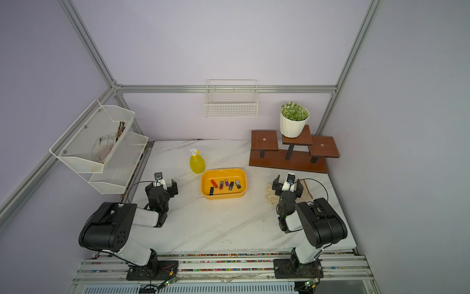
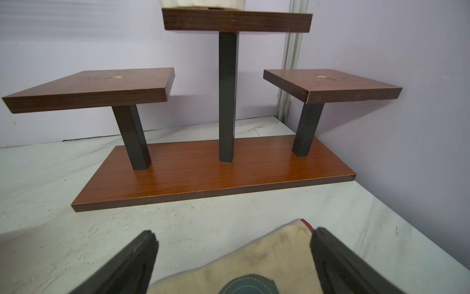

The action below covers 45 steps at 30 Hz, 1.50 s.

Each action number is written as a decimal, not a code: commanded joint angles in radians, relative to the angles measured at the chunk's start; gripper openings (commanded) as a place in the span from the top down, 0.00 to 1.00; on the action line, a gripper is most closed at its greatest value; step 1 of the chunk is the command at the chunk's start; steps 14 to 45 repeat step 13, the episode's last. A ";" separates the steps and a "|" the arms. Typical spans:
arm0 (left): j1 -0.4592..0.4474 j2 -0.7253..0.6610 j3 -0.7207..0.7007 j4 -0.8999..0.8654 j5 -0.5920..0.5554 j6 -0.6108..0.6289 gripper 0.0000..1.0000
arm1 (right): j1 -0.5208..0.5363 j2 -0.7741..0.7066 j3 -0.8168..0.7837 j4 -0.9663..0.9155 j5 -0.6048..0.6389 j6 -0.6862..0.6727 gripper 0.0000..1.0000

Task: Put the usb flash drive into the storage box
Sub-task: Reset both arms

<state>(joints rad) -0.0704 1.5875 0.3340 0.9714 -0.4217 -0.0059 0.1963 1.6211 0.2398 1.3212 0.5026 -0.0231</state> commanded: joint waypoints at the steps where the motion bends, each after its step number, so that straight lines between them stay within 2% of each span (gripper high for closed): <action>1: 0.004 -0.018 0.016 0.035 0.007 0.001 0.00 | -0.008 -0.014 0.015 -0.017 -0.007 0.010 0.00; 45: 0.005 -0.018 0.015 0.035 0.006 0.000 0.00 | -0.019 -0.021 0.023 -0.041 -0.024 0.020 0.00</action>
